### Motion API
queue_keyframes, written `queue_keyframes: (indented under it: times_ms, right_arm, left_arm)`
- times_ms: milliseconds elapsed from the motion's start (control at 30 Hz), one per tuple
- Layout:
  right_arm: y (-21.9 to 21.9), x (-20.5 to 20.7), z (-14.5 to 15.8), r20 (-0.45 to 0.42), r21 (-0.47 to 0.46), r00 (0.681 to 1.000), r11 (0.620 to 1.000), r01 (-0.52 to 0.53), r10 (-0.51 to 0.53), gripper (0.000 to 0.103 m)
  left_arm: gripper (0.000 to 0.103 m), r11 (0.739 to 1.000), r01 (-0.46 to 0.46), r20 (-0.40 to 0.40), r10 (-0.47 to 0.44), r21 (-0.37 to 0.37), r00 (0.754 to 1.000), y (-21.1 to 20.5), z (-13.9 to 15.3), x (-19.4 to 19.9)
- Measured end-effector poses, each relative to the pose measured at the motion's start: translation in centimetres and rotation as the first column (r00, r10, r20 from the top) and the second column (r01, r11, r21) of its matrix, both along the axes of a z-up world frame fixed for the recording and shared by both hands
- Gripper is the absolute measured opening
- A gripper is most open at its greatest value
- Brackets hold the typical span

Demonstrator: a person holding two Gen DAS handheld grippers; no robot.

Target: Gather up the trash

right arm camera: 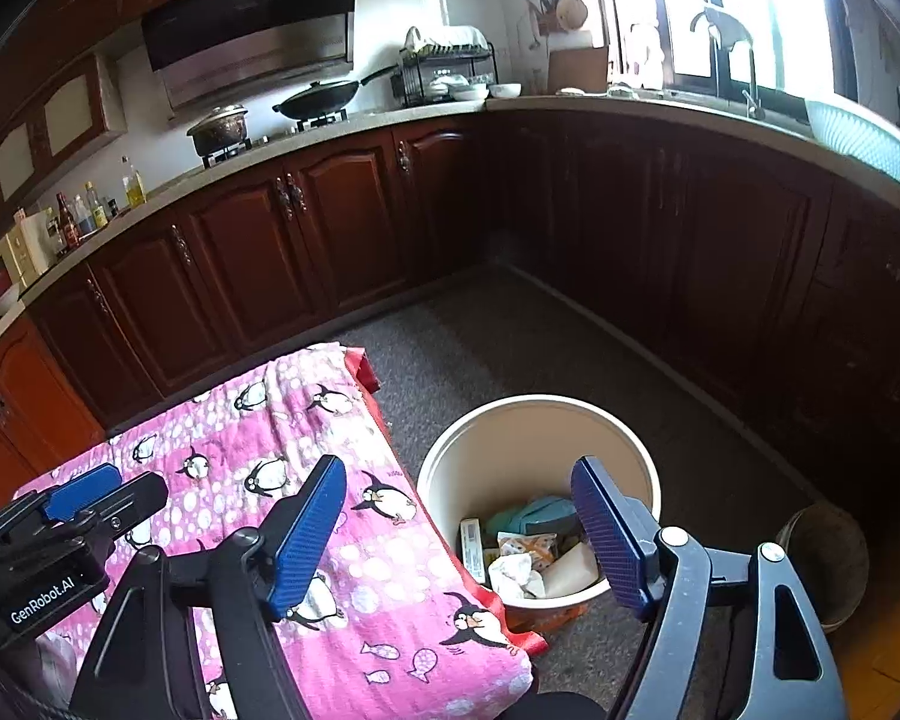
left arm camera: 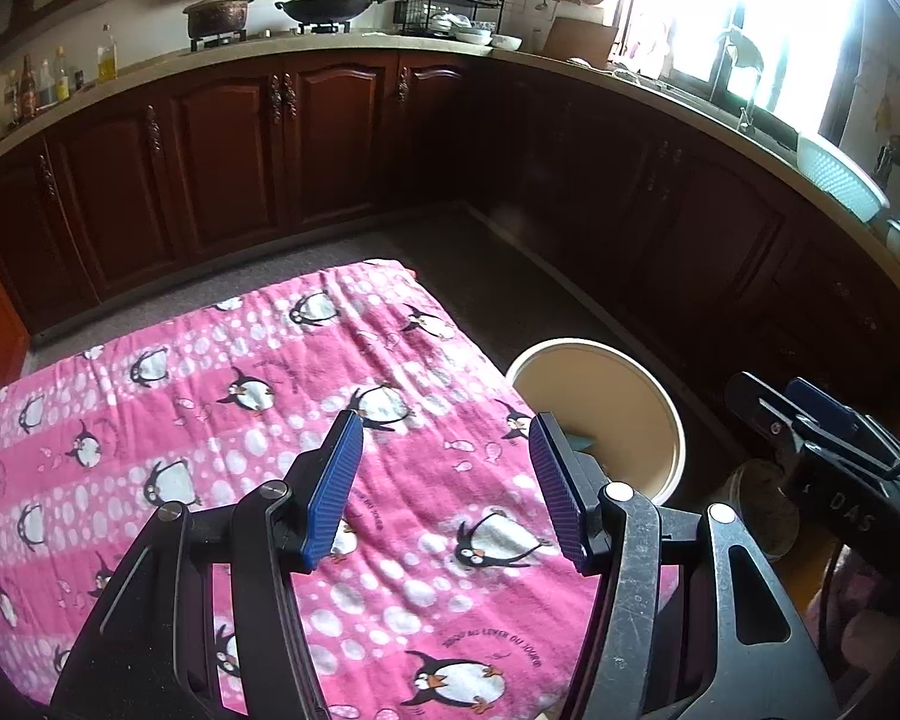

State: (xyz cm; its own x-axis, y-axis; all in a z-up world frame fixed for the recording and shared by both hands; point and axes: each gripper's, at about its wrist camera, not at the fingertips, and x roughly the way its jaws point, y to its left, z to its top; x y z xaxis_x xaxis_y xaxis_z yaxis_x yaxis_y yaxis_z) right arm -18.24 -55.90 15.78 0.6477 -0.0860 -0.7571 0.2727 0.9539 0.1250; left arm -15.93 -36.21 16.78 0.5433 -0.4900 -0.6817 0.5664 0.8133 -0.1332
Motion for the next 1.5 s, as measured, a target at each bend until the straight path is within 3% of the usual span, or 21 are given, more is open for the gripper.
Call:
queue_keyframes:
  times_ms: [567,1500]
  right_arm:
    - [1.1,-1.2,1.0,0.047,-0.026,0.999,1.000,-0.005,0.006,0.076]
    - [1.0,-1.0,0.6,0.043,-0.022,0.999,1.000,0.000,0.001,0.077]
  left_arm:
    - [0.056,1.000,-0.019,0.096,0.019,0.000,0.995,0.7,1.5,-1.3]
    - [0.056,1.000,-0.019,0.099,0.019,0.005,0.995,0.5,1.4,-1.4]
